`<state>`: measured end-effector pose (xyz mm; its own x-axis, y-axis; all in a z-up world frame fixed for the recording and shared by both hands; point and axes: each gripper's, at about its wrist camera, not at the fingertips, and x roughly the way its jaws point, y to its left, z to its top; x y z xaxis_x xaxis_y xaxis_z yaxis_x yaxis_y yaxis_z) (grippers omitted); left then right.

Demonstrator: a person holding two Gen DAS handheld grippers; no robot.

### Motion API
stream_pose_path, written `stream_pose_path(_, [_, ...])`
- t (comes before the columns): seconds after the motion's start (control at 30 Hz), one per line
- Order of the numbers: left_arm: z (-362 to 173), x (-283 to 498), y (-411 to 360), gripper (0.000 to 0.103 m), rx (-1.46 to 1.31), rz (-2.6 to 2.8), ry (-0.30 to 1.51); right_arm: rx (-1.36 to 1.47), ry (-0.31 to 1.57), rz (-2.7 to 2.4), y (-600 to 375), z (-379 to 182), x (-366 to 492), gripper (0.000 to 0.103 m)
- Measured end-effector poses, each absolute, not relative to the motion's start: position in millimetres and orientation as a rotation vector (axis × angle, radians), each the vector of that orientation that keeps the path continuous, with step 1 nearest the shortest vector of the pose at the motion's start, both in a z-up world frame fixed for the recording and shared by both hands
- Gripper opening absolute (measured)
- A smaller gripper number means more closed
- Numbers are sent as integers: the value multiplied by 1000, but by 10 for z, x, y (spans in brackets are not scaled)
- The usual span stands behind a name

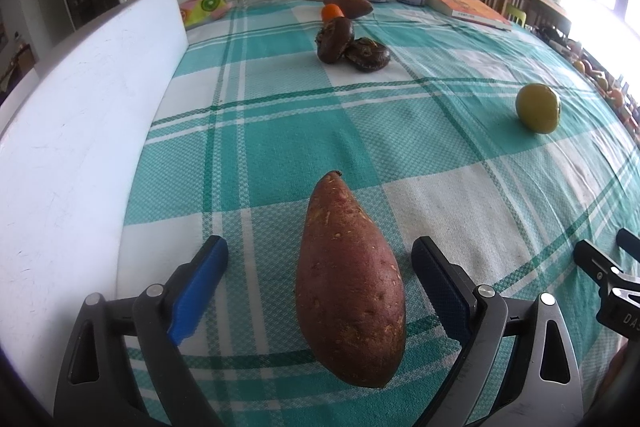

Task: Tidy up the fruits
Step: 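Lift the sweet potato with the left tool and hold it above the cloth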

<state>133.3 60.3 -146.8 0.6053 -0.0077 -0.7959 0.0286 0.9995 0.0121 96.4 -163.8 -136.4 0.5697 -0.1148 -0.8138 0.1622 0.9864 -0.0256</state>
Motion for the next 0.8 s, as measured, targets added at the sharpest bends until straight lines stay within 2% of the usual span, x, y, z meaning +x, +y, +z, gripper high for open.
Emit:
stream_pose_path(0.67, [-1469, 1336, 603, 95, 24, -20, 921, 71, 948, -150, -1637, -1346, 943, 103])
stream_pose_path(0.8, [-1468, 1336, 608, 95, 20, -22, 920, 89, 857, 2, -1491, -1086, 940, 103])
